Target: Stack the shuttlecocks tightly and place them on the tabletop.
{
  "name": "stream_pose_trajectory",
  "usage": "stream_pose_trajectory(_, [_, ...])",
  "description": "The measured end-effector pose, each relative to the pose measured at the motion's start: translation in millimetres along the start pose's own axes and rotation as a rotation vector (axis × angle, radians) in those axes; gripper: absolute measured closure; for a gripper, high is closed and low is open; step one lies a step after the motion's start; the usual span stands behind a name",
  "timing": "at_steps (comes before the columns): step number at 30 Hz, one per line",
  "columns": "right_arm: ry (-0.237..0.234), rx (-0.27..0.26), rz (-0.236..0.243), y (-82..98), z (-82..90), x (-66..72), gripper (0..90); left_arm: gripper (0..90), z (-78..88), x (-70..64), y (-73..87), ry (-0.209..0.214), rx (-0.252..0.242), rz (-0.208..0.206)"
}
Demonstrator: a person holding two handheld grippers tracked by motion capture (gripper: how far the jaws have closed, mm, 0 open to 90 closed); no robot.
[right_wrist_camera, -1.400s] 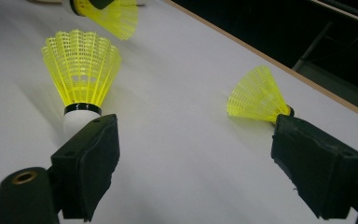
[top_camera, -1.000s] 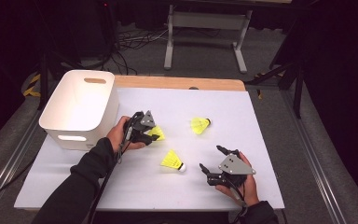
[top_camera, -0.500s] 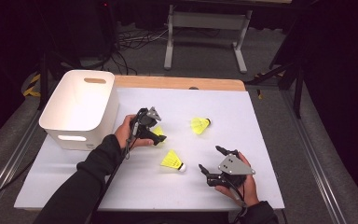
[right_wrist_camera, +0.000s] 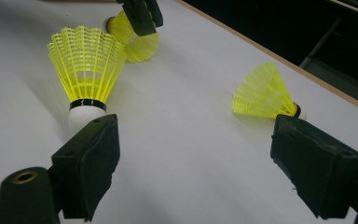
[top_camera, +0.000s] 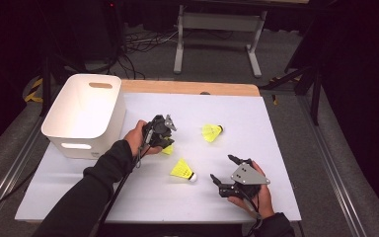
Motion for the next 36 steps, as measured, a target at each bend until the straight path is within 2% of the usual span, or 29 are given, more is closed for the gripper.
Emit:
stream_pose_trajectory(2, [0.000,0.001,0.001,0.0,0.1,0.2,16.5,81.5,3.4,2.8,0.0,-0.022,-0.003,-0.015])
stream_pose_trajectory(4, [0.000,0.002,0.002,0.2,-0.2,0.1,16.6,83.1,5.8,5.8,-0.2,-0.017,-0.009,-0.022])
stream_pose_trajectory(9, [-0.001,0.011,0.006,1.1,-1.5,0.6,16.6,84.1,8.3,13.0,-0.6,-0.073,0.006,-0.020])
stream_pose_trajectory(11, [-0.001,0.011,0.006,1.2,-1.4,0.7,16.6,84.3,8.0,14.9,0.5,-0.063,0.018,-0.010])
stream_pose_trajectory(13, [-0.003,0.013,0.007,1.5,-1.7,0.7,16.6,83.8,7.0,19.1,1.7,-0.084,0.033,-0.005])
stream_pose_trajectory(17, [-0.012,0.018,0.015,1.5,-3.2,3.0,16.6,80.7,-0.8,21.9,0.4,-0.072,0.017,0.046])
stream_pose_trajectory(19, [-0.015,0.020,0.017,1.4,-3.9,4.4,16.6,80.1,-6.8,20.8,-1.2,-0.053,0.021,0.050])
stream_pose_trajectory(25, [-0.019,0.029,0.025,2.4,-4.9,5.5,16.6,78.2,-19.4,21.2,-5.0,-0.066,0.016,0.088])
stream_pose_trajectory(27, [-0.020,0.032,0.026,2.9,-5.5,5.6,16.6,78.6,-19.5,22.6,-5.5,-0.066,0.018,0.105])
stream_pose_trajectory(32, [-0.022,0.035,0.030,3.3,-5.6,6.1,16.6,79.1,-13.9,27.5,-6.9,-0.087,0.013,0.111])
stream_pose_trajectory(36, [-0.025,0.038,0.029,3.7,-5.6,6.3,16.5,76.0,-7.8,30.0,-7.6,-0.089,-0.011,0.122])
Point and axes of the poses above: each handheld gripper's, and its own axes: z roughly backward along the jaws, y roughly out of its underside, x roughly to its left, the point moved 7 cm from there along -z, roughly forward along the jaws, and after that the axes turned 6 degrees about x, right-handed, at the moved point
